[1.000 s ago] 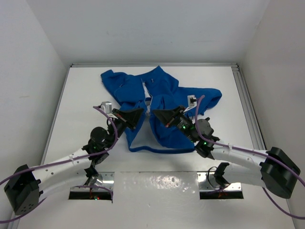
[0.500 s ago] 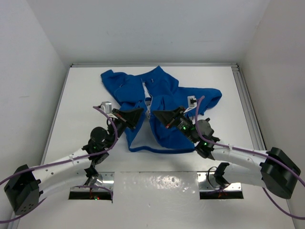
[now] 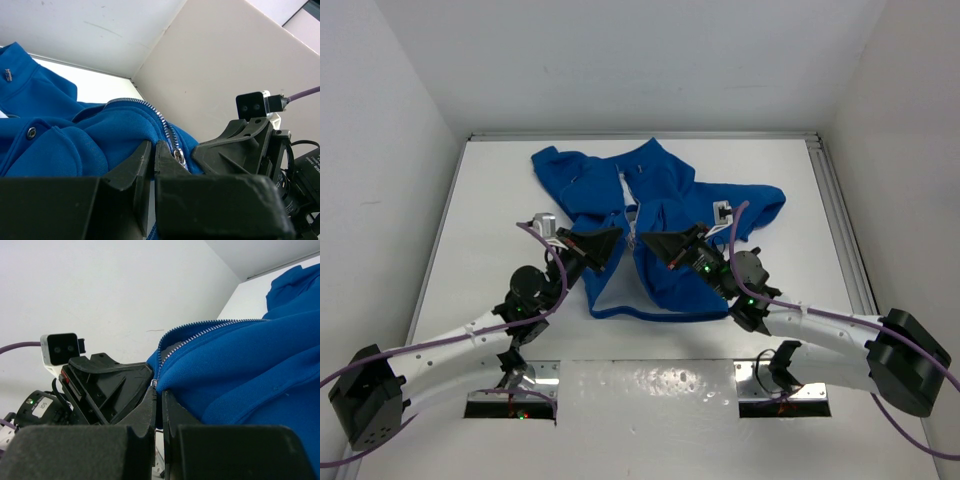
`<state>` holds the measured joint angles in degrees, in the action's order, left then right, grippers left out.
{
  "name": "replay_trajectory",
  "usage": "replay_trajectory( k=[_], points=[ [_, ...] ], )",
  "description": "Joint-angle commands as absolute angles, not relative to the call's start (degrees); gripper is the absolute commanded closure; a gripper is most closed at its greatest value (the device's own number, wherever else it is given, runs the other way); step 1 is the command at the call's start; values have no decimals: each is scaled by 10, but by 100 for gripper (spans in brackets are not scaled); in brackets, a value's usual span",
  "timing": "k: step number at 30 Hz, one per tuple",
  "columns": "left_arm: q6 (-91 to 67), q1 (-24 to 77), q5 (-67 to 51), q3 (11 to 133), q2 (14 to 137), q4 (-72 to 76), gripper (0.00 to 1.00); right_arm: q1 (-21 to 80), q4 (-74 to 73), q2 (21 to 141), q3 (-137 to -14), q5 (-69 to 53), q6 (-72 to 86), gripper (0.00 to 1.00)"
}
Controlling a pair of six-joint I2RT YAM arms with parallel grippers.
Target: Zip up the jacket
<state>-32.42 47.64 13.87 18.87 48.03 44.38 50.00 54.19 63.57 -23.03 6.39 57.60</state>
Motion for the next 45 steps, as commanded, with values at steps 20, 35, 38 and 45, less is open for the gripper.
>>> replay_trajectory(
  k=[20, 35, 38, 45],
  points=[
    [-323, 483, 55, 218, 433, 377, 100, 501, 572, 631, -258, 36, 516, 100],
    [-351, 483, -11, 278, 395, 176, 100, 500, 568, 612, -258, -42, 533, 100],
    [-376, 483, -9, 278, 393, 147, 100, 500, 580, 606, -251, -48, 528, 100],
    [-446, 483, -2, 265, 391, 122, 100, 500, 642, 599, -234, -58, 529, 100]
  ],
)
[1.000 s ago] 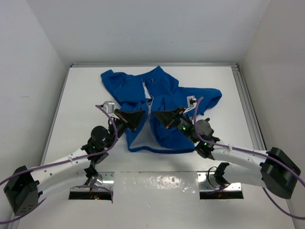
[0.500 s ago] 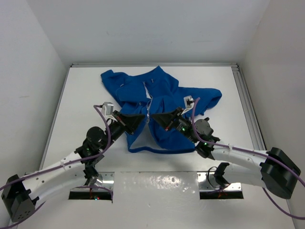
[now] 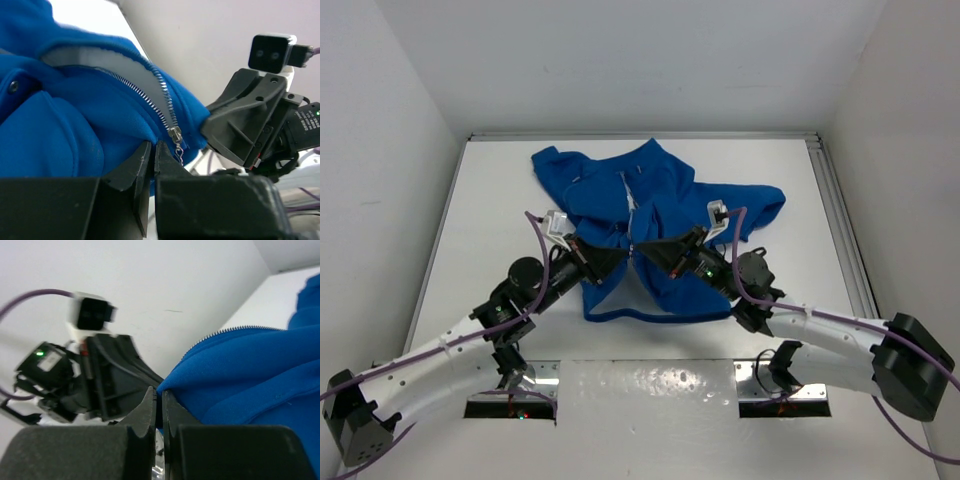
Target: Zip up the jacket
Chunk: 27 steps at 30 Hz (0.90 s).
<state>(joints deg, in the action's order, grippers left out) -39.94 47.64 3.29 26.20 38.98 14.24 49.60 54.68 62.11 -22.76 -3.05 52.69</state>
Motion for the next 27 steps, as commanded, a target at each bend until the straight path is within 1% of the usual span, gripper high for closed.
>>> replay_trajectory(
  k=[1, 5, 7, 11, 13, 15, 18, 27],
  points=[
    [-457, 483, 16, 264, 390, 113, 100, 500, 642, 597, -234, -59, 527, 100],
    [-466, 483, 33, 258, 385, 118, 100, 500, 642, 587, -229, -57, 526, 100],
    [-470, 483, 26, 258, 387, 127, 100, 500, 613, 586, -233, -50, 519, 100],
    [-479, 483, 3, 237, 374, 178, 100, 500, 592, 587, -220, -30, 519, 100],
    [-474, 483, 3, 251, 373, 160, 100, 500, 574, 584, -215, -12, 505, 100],
    [-478, 483, -28, 255, 372, 162, 100, 500, 547, 589, -221, 9, 492, 100],
    [-486, 483, -54, 254, 372, 163, 100, 500, 539, 601, -230, 21, 483, 100],
    [-481, 483, -80, 241, 358, 179, 100, 500, 523, 612, -232, 49, 468, 100]
  ],
)
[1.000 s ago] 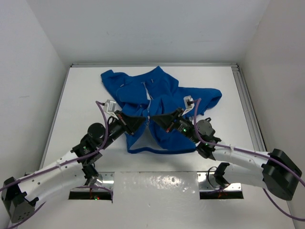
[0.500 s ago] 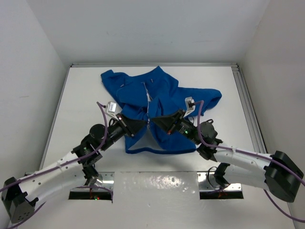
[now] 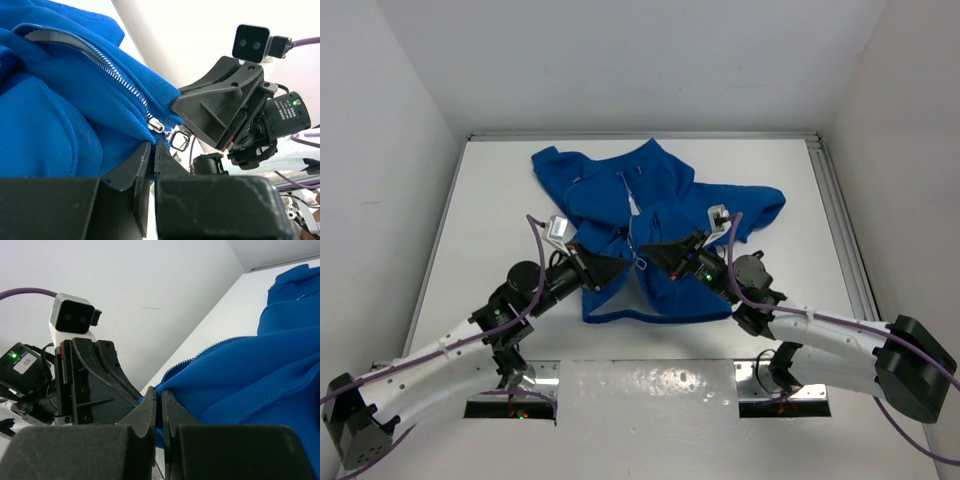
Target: Zip up the jacket
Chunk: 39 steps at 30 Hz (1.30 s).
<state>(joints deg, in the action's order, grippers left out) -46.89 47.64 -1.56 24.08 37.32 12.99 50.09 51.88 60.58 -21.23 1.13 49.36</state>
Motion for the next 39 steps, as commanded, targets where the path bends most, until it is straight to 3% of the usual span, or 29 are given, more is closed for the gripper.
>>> replay_trajectory(
  k=[1, 9, 20, 34, 39],
  points=[
    [-483, 483, -80, 236, 350, 185, 100, 500, 526, 611, -229, 47, 469, 100],
    [-497, 483, -58, 228, 323, 185, 100, 500, 593, 598, -173, 37, 504, 100],
    [-496, 483, -93, 233, 364, 192, 100, 504, 569, 594, -179, 38, 506, 100],
    [-485, 483, -75, 226, 371, 138, 100, 504, 425, 528, -229, 42, 497, 100],
    [-488, 483, -94, 224, 386, 158, 100, 504, 352, 559, -257, 52, 497, 100]
  ],
)
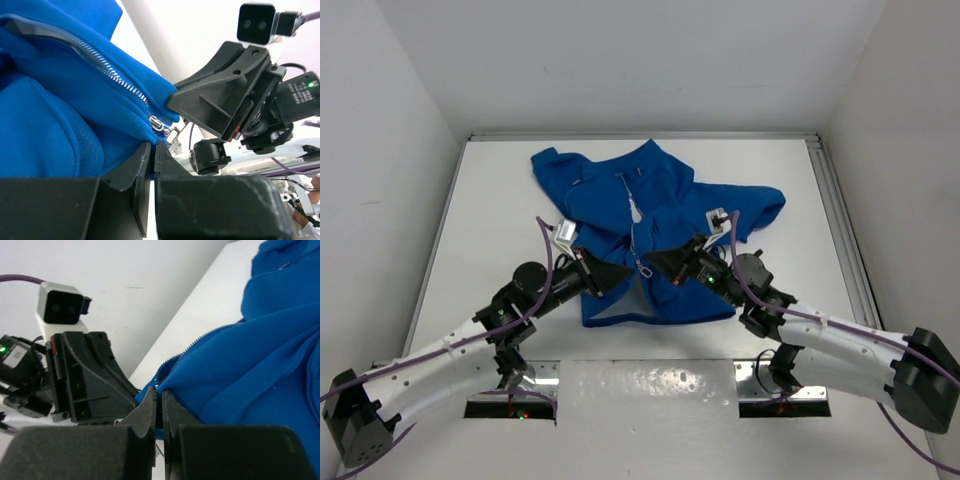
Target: Zip up the jacket
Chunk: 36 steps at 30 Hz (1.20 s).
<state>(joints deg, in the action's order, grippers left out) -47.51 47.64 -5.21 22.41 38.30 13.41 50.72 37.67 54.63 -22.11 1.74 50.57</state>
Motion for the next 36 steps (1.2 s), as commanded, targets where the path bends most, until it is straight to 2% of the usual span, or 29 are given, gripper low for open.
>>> replay_trajectory(
  k=[1, 11, 15, 20, 24, 26, 30, 31, 33, 34, 36],
  points=[
    [-482, 483, -98, 228, 390, 155, 100, 504, 352, 567, -260, 61, 503, 100],
    [-479, 483, -117, 222, 367, 146, 100, 504, 318, 582, -265, 78, 493, 99],
    [-467, 483, -127, 234, 368, 126, 100, 504, 280, 541, -245, 92, 487, 82],
    [-472, 483, -153, 223, 376, 120, 100, 504, 186, 502, -265, 84, 472, 70],
    [-470, 483, -166, 231, 372, 108, 100, 504, 93, 495, -308, 63, 448, 48],
    [-450, 483, -164, 248, 374, 71, 100, 505, 46, 486, -327, 35, 426, 45],
    [-435, 483, -169, 271, 380, 46, 100, 515, -70, 465, -369, 2, 372, 55],
    [-427, 483, -167, 273, 382, 33, 100, 518, -115, 460, -388, 1, 361, 71],
    [-424, 483, -163, 272, 390, 28, 100, 526, -163, 456, -416, -17, 326, 93],
    [-425, 483, -159, 270, 392, 31, 100, 531, -208, 459, -442, -26, 317, 100],
    [-426, 483, -155, 269, 397, 33, 100, 560, -251, 474, -460, -33, 296, 100]
  ],
)
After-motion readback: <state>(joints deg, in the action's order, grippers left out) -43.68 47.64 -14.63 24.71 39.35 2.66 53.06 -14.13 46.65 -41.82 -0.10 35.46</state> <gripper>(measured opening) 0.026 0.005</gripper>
